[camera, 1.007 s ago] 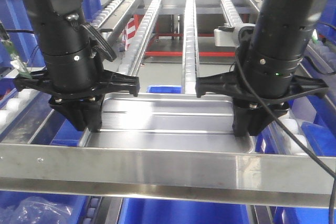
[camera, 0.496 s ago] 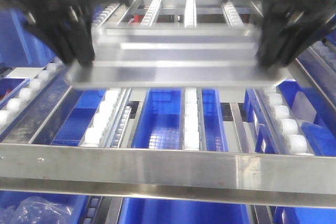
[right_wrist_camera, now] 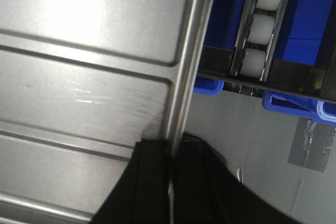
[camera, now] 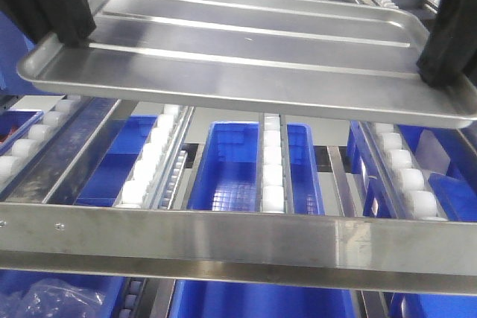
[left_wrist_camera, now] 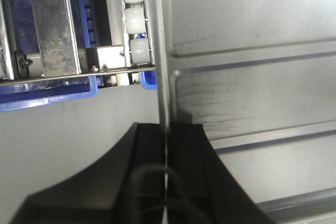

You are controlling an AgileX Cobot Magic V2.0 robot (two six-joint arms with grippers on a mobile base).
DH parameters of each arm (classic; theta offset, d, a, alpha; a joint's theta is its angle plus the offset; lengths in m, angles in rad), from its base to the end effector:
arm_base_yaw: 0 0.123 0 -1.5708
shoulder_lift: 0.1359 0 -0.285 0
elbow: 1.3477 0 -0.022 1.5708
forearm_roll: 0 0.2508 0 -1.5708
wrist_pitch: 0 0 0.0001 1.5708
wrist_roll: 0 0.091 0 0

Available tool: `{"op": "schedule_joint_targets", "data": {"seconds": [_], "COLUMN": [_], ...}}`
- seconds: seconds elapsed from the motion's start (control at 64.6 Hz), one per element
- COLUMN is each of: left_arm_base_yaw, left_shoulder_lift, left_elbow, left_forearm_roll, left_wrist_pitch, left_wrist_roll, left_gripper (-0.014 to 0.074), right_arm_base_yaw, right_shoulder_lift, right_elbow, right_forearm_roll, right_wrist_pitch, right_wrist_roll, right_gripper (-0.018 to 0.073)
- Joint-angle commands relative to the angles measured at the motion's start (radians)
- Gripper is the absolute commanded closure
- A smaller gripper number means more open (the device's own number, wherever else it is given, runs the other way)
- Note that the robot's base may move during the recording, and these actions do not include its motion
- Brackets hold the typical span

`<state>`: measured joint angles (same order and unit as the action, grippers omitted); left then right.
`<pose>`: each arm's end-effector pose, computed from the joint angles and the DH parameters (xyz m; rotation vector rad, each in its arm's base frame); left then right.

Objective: Grab silver tray and stack on right shelf
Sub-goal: 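Lift the silver tray off the shelf with both grippers, then hold the tray level with both grippers while the base drives to another shelf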

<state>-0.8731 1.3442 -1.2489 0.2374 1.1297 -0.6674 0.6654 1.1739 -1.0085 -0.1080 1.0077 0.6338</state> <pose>0.1840 -0.1893 0.3465 0.3455 2.6417 -0.1803 0.1786 0.1296 0.3206 -0.0893 2.6772 0.2879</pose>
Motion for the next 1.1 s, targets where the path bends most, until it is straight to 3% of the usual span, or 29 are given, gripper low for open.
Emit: {"op": "schedule_joint_targets", "data": {"seconds": [0.0, 1.084], "left_arm_base_yaw": [-0.015, -0.015], "left_shoulder_lift": [-0.031, -0.031], "left_elbow": [-0.022, -0.022], "left_forearm_roll": [0.027, 0.030], "left_wrist_pitch": [-0.014, 0.026], "left_wrist_roll": [0.032, 0.032], "left_gripper": [0.0697, 0.0697], "right_arm_base_yaw": [0.004, 0.004], "right_shoulder_lift": [-0.028, -0.028], "right_elbow": [-0.027, -0.027], "right_forearm_roll": [-0.024, -0.024], "right_wrist_pitch": [-0.060, -0.061], "right_wrist_roll": [-0.023, -0.023], "right_gripper": [0.0503, 0.0503]}}
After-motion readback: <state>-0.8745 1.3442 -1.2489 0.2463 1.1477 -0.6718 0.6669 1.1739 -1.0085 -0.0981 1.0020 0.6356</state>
